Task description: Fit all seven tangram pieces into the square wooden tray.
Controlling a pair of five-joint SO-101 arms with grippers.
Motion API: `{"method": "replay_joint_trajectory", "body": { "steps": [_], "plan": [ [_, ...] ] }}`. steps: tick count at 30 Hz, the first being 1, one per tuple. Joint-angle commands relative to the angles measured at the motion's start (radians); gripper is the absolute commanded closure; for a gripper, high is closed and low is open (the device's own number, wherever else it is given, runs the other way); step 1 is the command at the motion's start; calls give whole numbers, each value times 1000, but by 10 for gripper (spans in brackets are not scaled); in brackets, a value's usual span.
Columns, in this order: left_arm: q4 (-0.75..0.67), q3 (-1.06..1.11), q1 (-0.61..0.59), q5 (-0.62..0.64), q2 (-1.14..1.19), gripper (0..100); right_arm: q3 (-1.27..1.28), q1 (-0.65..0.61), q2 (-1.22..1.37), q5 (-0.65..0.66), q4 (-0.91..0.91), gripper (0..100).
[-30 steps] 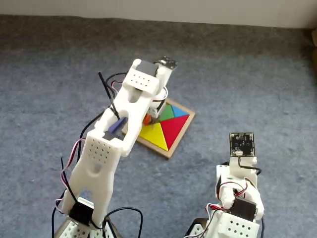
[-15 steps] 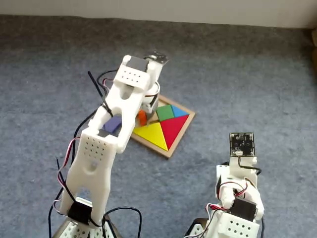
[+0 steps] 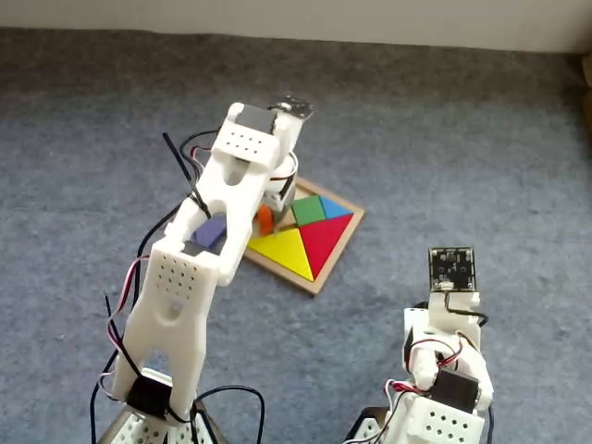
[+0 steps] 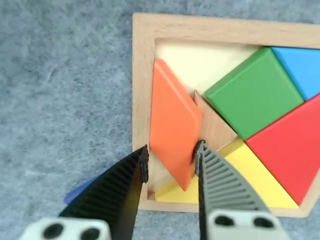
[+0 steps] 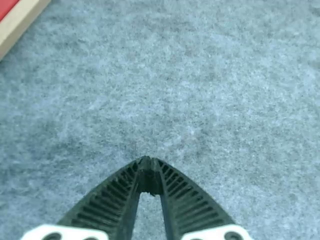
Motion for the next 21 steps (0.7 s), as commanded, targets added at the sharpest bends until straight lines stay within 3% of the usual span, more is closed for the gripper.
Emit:
{"method": "replay_joint_trajectory", "body": {
  "steps": [1, 7, 14, 21],
  "plan": [
    [2, -35, 27, 2, 8, 835, 97, 13, -24, 0, 1, 989],
    [9, -41, 108, -2, 108, 839, 97, 13, -24, 0, 1, 989],
    [38, -70, 166, -46, 70, 889, 97, 13, -24, 0, 1, 989],
    [46, -67, 148, -46, 19, 892, 97, 13, -24, 0, 1, 989]
  ]
}}
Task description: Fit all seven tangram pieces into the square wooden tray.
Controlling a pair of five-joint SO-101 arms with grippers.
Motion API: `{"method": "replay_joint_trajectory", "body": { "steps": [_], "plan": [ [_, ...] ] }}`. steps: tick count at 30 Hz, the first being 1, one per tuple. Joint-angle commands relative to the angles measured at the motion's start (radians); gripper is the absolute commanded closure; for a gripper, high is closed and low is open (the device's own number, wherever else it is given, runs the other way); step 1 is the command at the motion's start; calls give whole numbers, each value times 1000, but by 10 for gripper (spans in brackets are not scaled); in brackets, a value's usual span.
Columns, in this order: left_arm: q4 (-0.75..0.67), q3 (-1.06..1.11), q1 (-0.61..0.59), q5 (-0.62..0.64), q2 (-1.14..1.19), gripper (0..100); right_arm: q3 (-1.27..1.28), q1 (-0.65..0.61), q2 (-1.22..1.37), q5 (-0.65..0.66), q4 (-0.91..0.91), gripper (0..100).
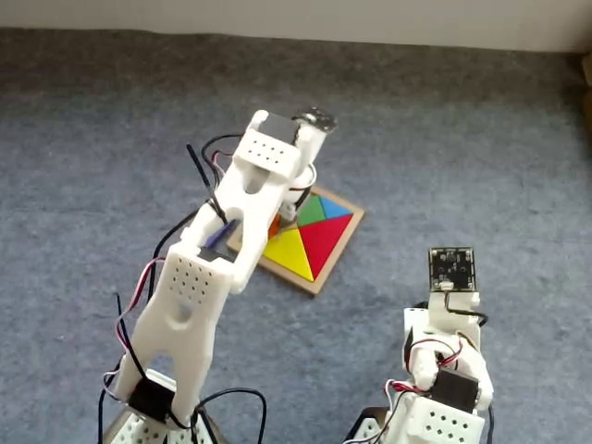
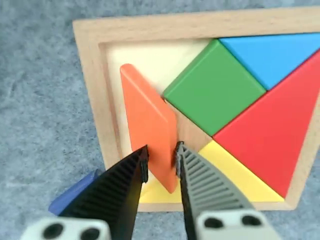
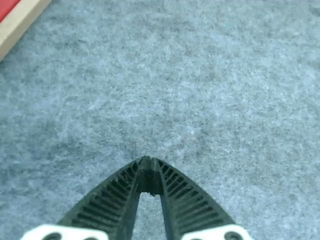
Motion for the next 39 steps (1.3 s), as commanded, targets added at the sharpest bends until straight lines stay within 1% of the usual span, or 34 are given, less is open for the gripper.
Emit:
{"method": "replay_joint_trajectory", "body": {
  "steps": [1, 6, 15, 21, 23, 25, 27, 30, 33, 36, 39],
  "plan": [
    [17, -10, 18, -11, -61, 892, 97, 13, -24, 0, 1, 989],
    [18, -10, -41, -9, -113, 889, 97, 13, -24, 0, 1, 989],
    [14, -10, -153, -9, -114, 889, 97, 13, -24, 0, 1, 989],
    [18, -10, -154, -6, -119, 884, 97, 13, -24, 0, 1, 989],
    [20, -10, -153, 0, -120, 851, 97, 13, -24, 0, 1, 989],
    [20, -10, -154, 44, -120, 801, 97, 13, -24, 0, 1, 989],
    [17, -12, -156, 60, -120, 769, 97, 13, -24, 0, 1, 989],
    [12, -15, -151, 63, -122, 774, 97, 13, -24, 0, 1, 989],
    [12, -82, -153, 74, -116, 786, 97, 13, -24, 0, 1, 989],
    [-2, -160, -160, 167, -114, 806, 97, 13, -24, 0, 1, 989],
    [-68, -179, -159, 224, -113, 808, 97, 13, -24, 0, 1, 989]
  ]
}}
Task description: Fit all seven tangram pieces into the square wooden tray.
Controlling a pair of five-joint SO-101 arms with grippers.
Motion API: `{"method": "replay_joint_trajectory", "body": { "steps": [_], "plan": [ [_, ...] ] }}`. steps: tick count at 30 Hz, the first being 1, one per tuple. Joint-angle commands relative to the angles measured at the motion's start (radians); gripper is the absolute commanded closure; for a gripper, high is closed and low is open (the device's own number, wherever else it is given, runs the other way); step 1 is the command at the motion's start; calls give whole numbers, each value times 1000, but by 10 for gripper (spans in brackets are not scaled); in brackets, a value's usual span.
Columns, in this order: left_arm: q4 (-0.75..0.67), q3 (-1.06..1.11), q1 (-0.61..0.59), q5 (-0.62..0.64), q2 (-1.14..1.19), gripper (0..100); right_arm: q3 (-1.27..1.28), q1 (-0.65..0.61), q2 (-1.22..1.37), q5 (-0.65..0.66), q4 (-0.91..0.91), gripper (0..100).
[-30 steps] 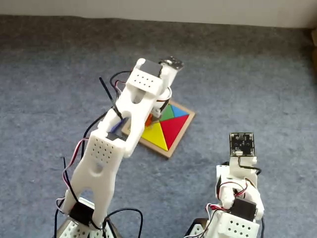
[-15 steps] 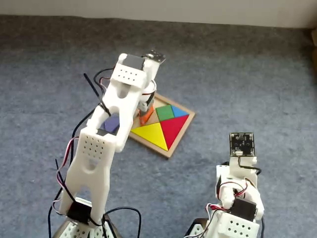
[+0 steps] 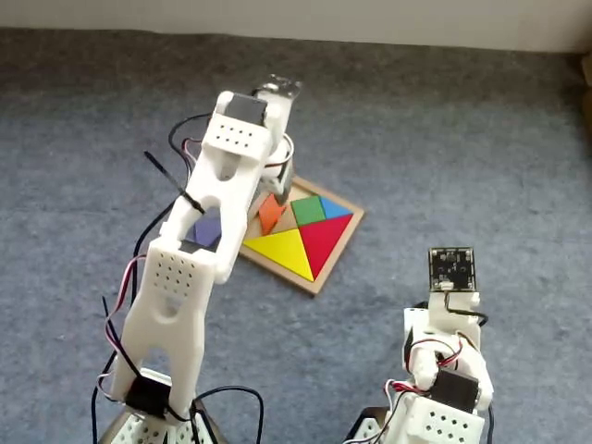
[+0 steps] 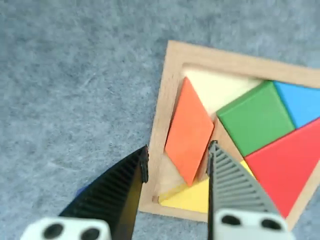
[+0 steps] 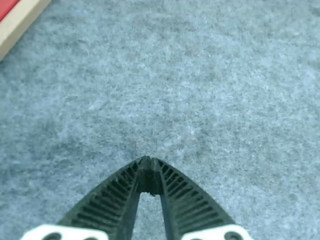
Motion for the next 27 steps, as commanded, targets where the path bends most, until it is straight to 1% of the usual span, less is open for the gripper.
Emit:
{"method": "replay_joint_trajectory", "body": {
  "steps": [1, 6, 13, 22, 24, 27],
  "plan": [
    [-83, -48, -10, 57, -68, 809, 97, 13, -24, 0, 1, 989],
    [-190, 53, -12, 55, -68, 806, 97, 13, -24, 0, 1, 989],
    [-282, 177, -12, 55, -68, 803, 97, 13, -24, 0, 1, 989],
    [-282, 213, -25, 52, -68, 809, 97, 13, -24, 0, 1, 989],
    [-282, 211, -31, 44, -53, 834, 97, 13, -24, 0, 1, 989],
    [-285, 205, -31, -57, -22, 900, 97, 13, -24, 0, 1, 989]
  ]
}}
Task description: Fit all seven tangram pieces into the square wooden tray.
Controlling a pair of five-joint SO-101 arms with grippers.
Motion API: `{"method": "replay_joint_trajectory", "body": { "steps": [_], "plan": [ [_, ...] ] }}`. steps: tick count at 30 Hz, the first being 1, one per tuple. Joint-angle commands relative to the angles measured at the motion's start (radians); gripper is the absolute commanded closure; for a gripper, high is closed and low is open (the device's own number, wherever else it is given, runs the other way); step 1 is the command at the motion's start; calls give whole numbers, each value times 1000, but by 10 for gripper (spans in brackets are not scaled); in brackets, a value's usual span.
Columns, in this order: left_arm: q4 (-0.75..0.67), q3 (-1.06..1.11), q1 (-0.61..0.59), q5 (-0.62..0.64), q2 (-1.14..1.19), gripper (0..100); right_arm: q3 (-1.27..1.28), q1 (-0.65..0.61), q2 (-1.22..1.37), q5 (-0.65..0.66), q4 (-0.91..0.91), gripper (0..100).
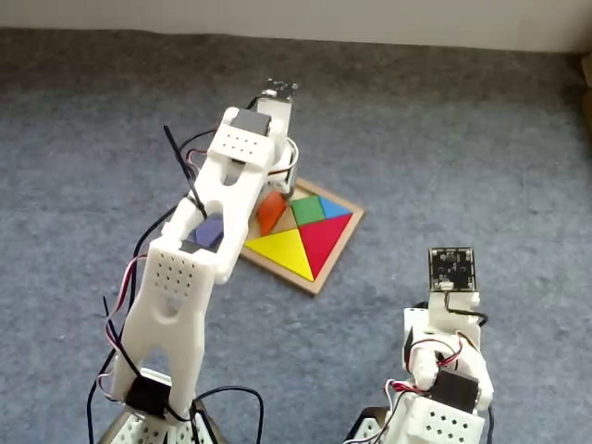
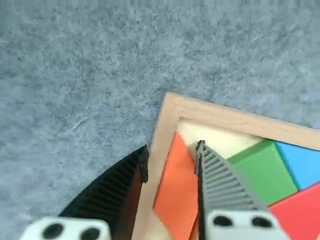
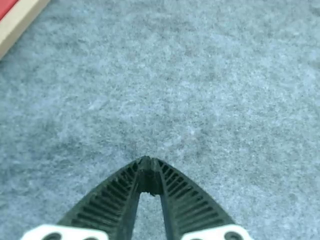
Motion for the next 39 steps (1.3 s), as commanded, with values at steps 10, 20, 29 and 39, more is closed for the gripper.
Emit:
{"method": "replay_joint_trajectory", "body": {
  "steps": [10, 20, 29, 39],
  "plan": [
    [157, -157, -35, -133, -65, 915, 97, 13, -24, 0, 1, 989],
    [319, -243, -41, -262, -70, 915, 97, 13, -24, 0, 1, 989],
    [321, -81, -39, -353, -127, 919, 97, 13, -24, 0, 1, 989],
    [318, 237, -39, -433, -400, 919, 97, 13, -24, 0, 1, 989]
  ]
}}
